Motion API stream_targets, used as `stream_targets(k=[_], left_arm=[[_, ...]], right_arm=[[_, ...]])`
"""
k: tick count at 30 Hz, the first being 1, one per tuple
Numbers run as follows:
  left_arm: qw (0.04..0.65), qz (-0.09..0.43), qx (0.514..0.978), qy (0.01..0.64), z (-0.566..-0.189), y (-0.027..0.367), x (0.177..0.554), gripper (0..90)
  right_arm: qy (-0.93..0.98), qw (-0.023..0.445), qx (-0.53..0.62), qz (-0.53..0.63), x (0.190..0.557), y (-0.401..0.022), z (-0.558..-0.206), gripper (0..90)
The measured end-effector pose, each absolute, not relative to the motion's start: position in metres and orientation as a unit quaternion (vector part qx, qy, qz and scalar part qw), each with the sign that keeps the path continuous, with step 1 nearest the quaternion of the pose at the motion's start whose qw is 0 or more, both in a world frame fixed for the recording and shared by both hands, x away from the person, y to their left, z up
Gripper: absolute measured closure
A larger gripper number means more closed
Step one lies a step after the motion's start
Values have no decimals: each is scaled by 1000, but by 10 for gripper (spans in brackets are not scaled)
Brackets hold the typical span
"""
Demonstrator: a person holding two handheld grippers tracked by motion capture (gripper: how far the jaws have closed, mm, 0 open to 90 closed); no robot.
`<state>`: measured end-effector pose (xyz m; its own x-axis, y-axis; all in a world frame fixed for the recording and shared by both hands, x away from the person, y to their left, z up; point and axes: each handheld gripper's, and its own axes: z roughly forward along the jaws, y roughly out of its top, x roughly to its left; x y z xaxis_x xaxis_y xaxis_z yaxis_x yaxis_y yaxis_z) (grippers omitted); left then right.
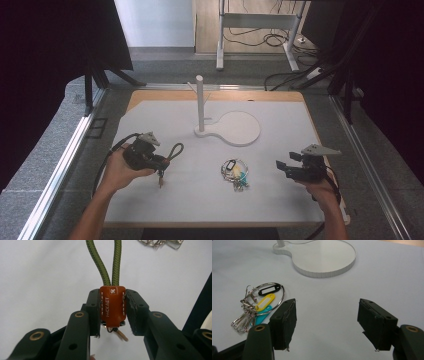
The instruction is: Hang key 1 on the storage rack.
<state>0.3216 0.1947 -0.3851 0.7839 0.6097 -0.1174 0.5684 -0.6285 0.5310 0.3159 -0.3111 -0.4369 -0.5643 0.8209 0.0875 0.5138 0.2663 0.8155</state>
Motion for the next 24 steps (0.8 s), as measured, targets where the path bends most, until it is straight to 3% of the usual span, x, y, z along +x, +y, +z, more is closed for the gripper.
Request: stream_targets(k=[24], left_arm=[[332, 43, 881, 336, -349, 207, 346, 669]], right_arm=[[778, 191, 414, 431, 297, -307, -439, 330]])
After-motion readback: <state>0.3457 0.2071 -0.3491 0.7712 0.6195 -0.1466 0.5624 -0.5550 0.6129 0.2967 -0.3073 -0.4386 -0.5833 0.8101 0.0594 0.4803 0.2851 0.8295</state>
